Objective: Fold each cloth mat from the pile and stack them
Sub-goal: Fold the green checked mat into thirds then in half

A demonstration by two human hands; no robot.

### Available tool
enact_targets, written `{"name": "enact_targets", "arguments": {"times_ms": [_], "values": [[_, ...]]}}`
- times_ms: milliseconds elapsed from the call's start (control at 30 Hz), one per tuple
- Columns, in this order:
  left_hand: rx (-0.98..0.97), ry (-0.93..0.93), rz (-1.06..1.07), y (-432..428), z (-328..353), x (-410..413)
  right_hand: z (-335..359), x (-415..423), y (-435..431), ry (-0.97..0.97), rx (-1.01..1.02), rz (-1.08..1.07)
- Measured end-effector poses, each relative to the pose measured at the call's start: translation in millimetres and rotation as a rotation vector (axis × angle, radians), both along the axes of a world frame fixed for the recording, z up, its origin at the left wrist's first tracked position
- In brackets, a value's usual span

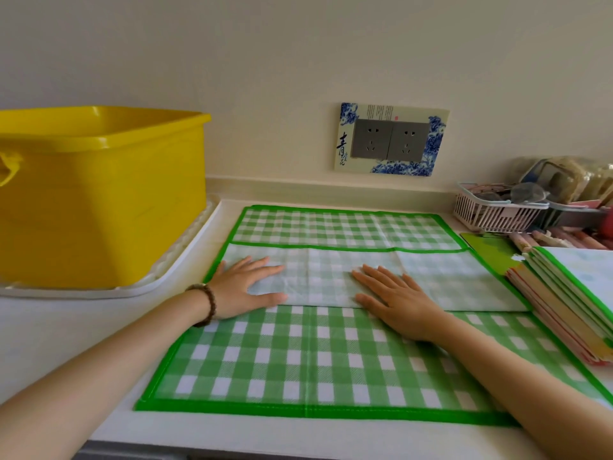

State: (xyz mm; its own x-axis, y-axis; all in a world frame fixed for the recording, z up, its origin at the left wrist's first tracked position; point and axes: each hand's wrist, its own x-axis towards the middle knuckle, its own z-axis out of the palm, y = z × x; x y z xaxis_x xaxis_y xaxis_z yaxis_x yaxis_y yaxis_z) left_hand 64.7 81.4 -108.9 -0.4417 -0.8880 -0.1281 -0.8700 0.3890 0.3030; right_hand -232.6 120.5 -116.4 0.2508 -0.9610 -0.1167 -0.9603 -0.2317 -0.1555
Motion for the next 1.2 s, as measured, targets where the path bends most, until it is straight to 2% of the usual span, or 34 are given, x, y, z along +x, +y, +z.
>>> {"name": "enact_targets", "arguments": {"times_ms": [233,467,600,700,833,1000,1200], "values": [[-0.075,0.177,-0.239,15.2,8.7,-46.2,0.9,1.1,1.4,0.002,-0.009,-0.015],[-0.225,0.001,-0.317,15.9,15.0,-51.4,1.7,1.6,0.9,-0.005,-0.002,-0.016],[-0.382,-0.147,-0.402,18.7,13.2,-54.0,2.4,0.8,0.8,-0.024,0.007,-0.012],[-0.44,-0.168,-0.386,19.6,12.7,-57.5,1.5,-1.0,0.0,-0.052,0.004,-0.006],[-0.455,-0.038,-0.296,22.0,7.6,-59.7,3.0,-7.7,0.3,-0.115,0.022,0.037],[-0.327,0.142,-0.161,22.3,20.5,-59.1,10.3,-28.2,11.2,-0.335,0.005,0.073],[-0.263,0.154,-0.149,23.7,38.6,-56.9,20.9,-56.1,26.4,-0.191,0.029,0.005]]}}
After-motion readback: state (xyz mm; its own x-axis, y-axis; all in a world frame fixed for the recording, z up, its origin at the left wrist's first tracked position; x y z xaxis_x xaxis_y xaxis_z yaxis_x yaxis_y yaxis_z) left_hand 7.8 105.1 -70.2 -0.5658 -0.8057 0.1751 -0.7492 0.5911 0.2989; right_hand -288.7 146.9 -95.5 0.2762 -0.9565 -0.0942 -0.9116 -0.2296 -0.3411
